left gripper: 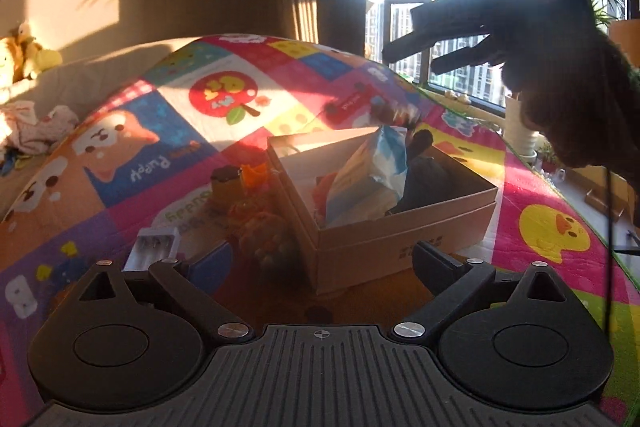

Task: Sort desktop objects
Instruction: 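Carry the tissue pack into the box with the left gripper while the right gripper lifts the keychain over it, then lower the keychain into the box and open the right gripper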

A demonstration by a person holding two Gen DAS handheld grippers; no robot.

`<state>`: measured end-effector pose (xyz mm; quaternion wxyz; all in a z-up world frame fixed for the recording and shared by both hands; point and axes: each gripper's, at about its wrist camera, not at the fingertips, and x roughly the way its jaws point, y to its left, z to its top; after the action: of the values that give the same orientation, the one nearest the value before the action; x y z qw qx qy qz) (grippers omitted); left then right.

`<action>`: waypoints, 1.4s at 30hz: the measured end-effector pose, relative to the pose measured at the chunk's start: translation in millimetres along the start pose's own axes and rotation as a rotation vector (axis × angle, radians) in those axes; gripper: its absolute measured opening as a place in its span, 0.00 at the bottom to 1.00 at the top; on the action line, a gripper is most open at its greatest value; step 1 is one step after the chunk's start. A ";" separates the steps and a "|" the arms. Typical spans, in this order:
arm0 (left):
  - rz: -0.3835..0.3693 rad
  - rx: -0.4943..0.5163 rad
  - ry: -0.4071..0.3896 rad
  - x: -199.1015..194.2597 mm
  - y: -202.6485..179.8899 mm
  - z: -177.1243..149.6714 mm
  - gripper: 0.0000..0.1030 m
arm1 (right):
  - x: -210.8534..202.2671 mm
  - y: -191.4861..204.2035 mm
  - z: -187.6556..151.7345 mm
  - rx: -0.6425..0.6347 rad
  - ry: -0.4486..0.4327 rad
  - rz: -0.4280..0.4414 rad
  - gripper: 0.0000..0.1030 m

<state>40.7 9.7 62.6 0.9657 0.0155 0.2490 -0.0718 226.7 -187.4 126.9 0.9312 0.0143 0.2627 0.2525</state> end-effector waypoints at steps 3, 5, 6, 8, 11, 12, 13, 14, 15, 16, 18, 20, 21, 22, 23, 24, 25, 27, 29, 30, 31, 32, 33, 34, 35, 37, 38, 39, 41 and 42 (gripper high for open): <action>-0.004 -0.024 0.024 -0.5 6.7 -8.9 0.97 | 29.6 20.3 -14.8 -0.061 0.095 0.012 0.41; 0.006 -0.036 0.030 -1.8 10.7 -14.8 0.97 | 43.2 28.3 -27.8 -0.084 0.157 0.010 0.35; 0.012 -0.046 0.031 -3.5 14.1 -17.3 0.97 | 46.1 31.2 -37.6 -0.105 0.191 -0.010 0.34; 0.026 -0.076 0.026 -8.9 23.0 -20.9 0.97 | 38.5 34.1 -53.4 -0.130 0.190 -0.049 0.34; 0.058 -0.130 0.026 -13.3 39.1 -25.1 0.98 | 15.0 38.6 -72.5 -0.144 0.200 -0.067 0.34; 0.063 -0.144 0.028 -12.6 42.6 -25.7 0.98 | 13.4 39.0 -77.8 -0.134 0.237 -0.070 0.34; 0.065 -0.158 0.030 -11.5 45.3 -26.1 0.98 | 14.3 41.0 -82.9 -0.123 0.264 -0.073 0.35; 0.066 -0.167 0.033 -9.7 46.6 -25.8 0.98 | 13.2 44.7 -86.6 -0.125 0.249 -0.082 0.35; 0.065 -0.173 0.035 -8.6 46.5 -25.4 0.98 | 13.1 50.6 -88.6 -0.150 0.236 -0.097 0.35; 0.062 -0.174 0.033 -8.9 45.1 -25.3 0.98 | 15.2 54.1 -88.2 -0.158 0.236 -0.096 0.35; 0.057 -0.163 0.029 -10.5 41.4 -25.2 0.98 | 24.2 54.6 -83.0 -0.122 0.270 -0.045 0.35; 0.069 -0.149 0.028 -14.9 40.6 -26.9 0.98 | 31.9 57.0 -76.1 -0.141 0.278 -0.078 0.34; 0.077 -0.147 0.027 -17.6 41.8 -28.3 0.98 | 28.9 57.0 -70.7 -0.143 0.250 -0.083 0.34; 0.085 -0.152 0.029 -20.1 44.2 -29.6 0.98 | 24.1 55.7 -63.2 -0.124 0.223 -0.057 0.34; 0.092 -0.162 0.033 -20.7 47.0 -30.5 0.98 | 19.5 54.4 -55.7 -0.093 0.203 -0.018 0.34; 0.095 -0.176 0.039 -19.9 50.0 -30.9 0.98 | 17.7 55.6 -49.8 -0.069 0.193 0.021 0.34; 0.095 -0.188 0.044 -17.8 51.6 -30.7 0.98 | 18.9 58.7 -46.5 -0.064 0.192 0.053 0.34; 0.087 -0.200 0.048 -13.9 50.7 -29.7 0.98 | 33.1 71.6 -45.5 -0.092 0.216 0.086 0.34; 0.073 -0.182 0.045 -12.8 45.2 -30.0 0.98 | 54.9 76.9 -49.7 -0.120 0.277 0.073 0.35; 0.075 -0.167 0.044 -13.8 43.1 -30.4 0.98 | 66.5 75.7 -53.9 -0.129 0.308 0.049 0.37; 0.084 -0.152 0.040 -16.0 42.4 -31.3 0.98 | 70.7 71.5 -56.1 -0.128 0.315 0.044 0.50; 0.100 -0.142 0.036 -18.3 44.2 -32.8 0.99 | 70.7 65.6 -57.0 -0.122 0.311 0.041 0.54; 0.117 -0.143 0.036 -19.7 48.3 -34.3 0.99 | 68.6 61.4 -56.6 -0.118 0.312 0.031 0.54; 0.135 -0.156 0.044 -19.3 53.8 -36.2 0.99 | 65.7 58.7 -56.2 -0.118 0.311 0.020 0.54; 0.152 -0.176 0.057 -17.6 59.9 -38.1 0.99 | 63.7 57.6 -56.7 -0.125 0.313 0.009 0.54; 0.179 -0.220 0.086 -11.7 70.5 -41.6 0.99 | 62.4 60.1 -59.0 -0.142 0.316 -0.009 0.54; 0.180 -0.232 0.095 -9.5 72.3 -42.6 0.99 | 63.4 63.0 -59.5 -0.147 0.317 -0.018 0.54; 0.171 -0.235 0.097 -8.1 71.5 -43.4 0.99 | 65.9 66.3 -59.4 -0.146 0.320 -0.027 0.54; 0.146 -0.221 0.101 -6.3 65.2 -44.3 0.99 | 72.5 70.3 -58.6 -0.129 0.330 -0.016 0.54; 0.133 -0.206 0.104 -5.1 59.9 -44.4 0.99 | 74.7 69.8 -57.2 -0.112 0.332 0.007 0.54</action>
<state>23.8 72.5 25.9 0.9506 -0.0636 0.3033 0.0192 220.9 -97.0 52.7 0.8735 -0.0788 0.3982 0.2687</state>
